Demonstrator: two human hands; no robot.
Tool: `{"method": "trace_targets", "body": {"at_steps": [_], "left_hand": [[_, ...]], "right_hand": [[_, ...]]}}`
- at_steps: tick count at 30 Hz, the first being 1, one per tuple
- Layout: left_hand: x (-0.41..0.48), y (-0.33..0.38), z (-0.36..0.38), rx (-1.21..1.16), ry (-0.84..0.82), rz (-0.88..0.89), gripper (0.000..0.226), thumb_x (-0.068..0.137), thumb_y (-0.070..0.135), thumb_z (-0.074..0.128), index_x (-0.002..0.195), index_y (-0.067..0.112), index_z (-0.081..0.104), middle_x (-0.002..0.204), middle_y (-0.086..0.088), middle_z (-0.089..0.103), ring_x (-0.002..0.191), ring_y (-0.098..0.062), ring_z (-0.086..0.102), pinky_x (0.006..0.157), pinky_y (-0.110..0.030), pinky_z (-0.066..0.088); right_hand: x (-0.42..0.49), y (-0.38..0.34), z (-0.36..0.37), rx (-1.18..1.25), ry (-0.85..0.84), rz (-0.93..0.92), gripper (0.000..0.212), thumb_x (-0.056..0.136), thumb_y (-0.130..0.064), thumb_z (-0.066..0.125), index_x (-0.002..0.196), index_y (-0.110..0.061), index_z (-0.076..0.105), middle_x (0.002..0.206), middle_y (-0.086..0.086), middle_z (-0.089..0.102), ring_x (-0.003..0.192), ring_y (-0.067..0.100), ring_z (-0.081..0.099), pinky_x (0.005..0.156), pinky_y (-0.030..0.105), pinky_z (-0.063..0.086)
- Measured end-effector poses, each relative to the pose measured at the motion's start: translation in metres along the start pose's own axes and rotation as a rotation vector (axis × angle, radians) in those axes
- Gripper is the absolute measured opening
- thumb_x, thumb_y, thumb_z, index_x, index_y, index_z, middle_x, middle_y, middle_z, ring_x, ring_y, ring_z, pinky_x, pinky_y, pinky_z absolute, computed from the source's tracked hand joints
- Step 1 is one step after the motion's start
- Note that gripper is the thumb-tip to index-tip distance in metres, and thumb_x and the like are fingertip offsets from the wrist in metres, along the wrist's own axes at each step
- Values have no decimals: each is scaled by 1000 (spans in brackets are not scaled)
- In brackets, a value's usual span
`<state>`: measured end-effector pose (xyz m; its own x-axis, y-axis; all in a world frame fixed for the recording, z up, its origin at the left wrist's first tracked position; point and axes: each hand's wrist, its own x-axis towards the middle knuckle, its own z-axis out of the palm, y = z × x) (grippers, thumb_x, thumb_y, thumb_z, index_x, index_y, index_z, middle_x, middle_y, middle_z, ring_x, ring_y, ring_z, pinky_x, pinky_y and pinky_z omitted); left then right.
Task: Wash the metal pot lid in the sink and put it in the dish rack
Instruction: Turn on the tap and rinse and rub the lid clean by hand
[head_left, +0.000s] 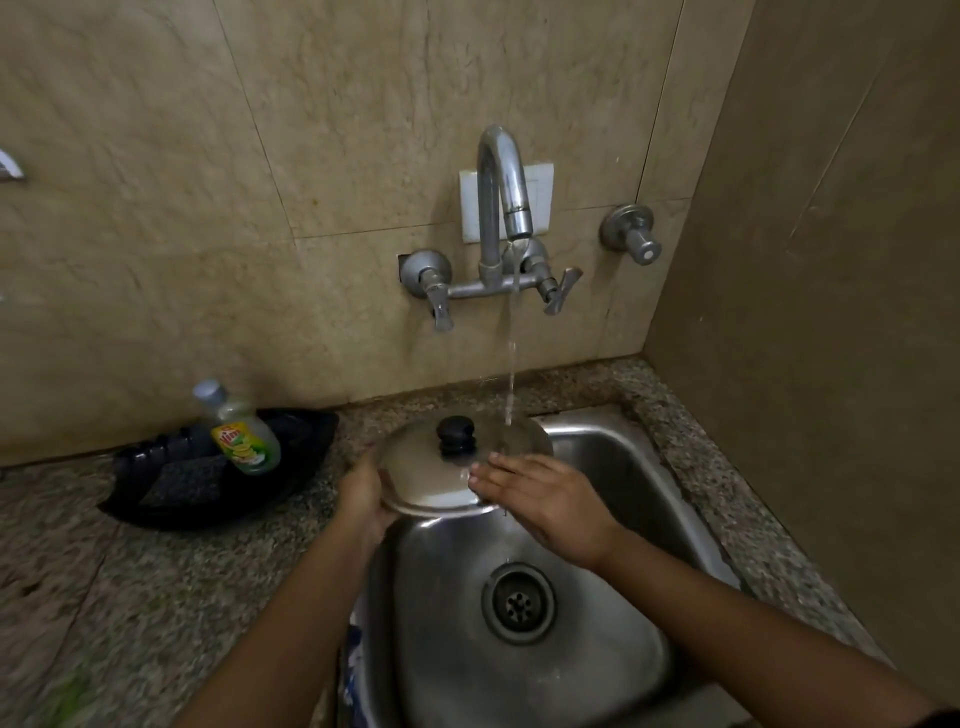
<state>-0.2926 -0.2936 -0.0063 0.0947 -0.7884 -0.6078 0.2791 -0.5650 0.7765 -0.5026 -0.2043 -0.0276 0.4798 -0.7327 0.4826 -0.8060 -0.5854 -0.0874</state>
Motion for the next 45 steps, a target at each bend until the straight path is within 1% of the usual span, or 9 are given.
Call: {"method": "trace_targets", "body": {"at_steps": [4,9,13,16,23,29,37,42,45], "left_hand": [[5,-9,-23,342,-83,-122,94,68,90,13,84,11,62,71,-6,51,62,-20,49,57,-24,37],[6,-39,-29,190,-76,-114,81,88,70,19,134,10,50,132,-13,57,120,-31,53,98,-41,42],[0,-47,-29,-178,-414,-154,66,85,66,37,123,17,61,120,-13,67,109,-33,61,89,-46,50],[2,-54,-27,-211,-349,-147,63,86,64,40,119,15,62,109,-15,71,110,-34,59,100,-48,42],[4,-76,5,-3,-128,-95,61,89,59,43,110,7,67,102,-17,72,95,-33,68,88,-45,54],[28,-81,22,-34,-197,-80,75,82,67,45,121,5,62,117,-14,69,107,-31,65,100,-52,45],[19,-74,34,-31,-191,-25,50,90,54,48,102,10,69,102,-16,73,94,-32,69,83,-43,55],[18,-74,45,-34,-216,12,45,93,49,45,102,12,69,103,-11,73,90,-17,72,83,-31,55],[33,-69,32,-47,-146,-18,57,85,59,49,101,8,70,103,-17,73,99,-35,68,95,-50,50]], "right_hand": [[35,-4,-24,211,181,384,24,94,-25,51,114,-17,62,100,7,73,89,24,69,75,36,56],[49,3,-15,491,231,809,26,93,-26,54,116,-18,60,105,8,72,96,26,66,81,41,53],[59,20,3,744,227,1131,21,89,-19,57,107,-11,65,102,12,70,97,29,64,85,41,50],[55,33,23,735,65,1300,27,89,-17,54,113,-9,63,106,16,69,98,33,64,87,43,52],[20,20,74,114,-419,879,72,95,-52,30,151,-13,6,161,8,3,148,24,0,120,42,4],[3,-10,62,128,-463,296,60,99,-38,27,151,-21,2,161,-2,1,148,13,-3,117,34,-2],[4,34,63,-25,-372,612,65,97,-48,22,151,-21,-2,161,2,-5,148,15,-8,121,43,6],[29,-2,66,81,-377,310,59,99,-36,23,151,-18,2,161,1,0,148,12,-3,120,32,3],[-17,9,54,43,-464,213,61,98,-39,24,151,-23,1,161,-3,-2,148,12,-4,120,34,1]]}}
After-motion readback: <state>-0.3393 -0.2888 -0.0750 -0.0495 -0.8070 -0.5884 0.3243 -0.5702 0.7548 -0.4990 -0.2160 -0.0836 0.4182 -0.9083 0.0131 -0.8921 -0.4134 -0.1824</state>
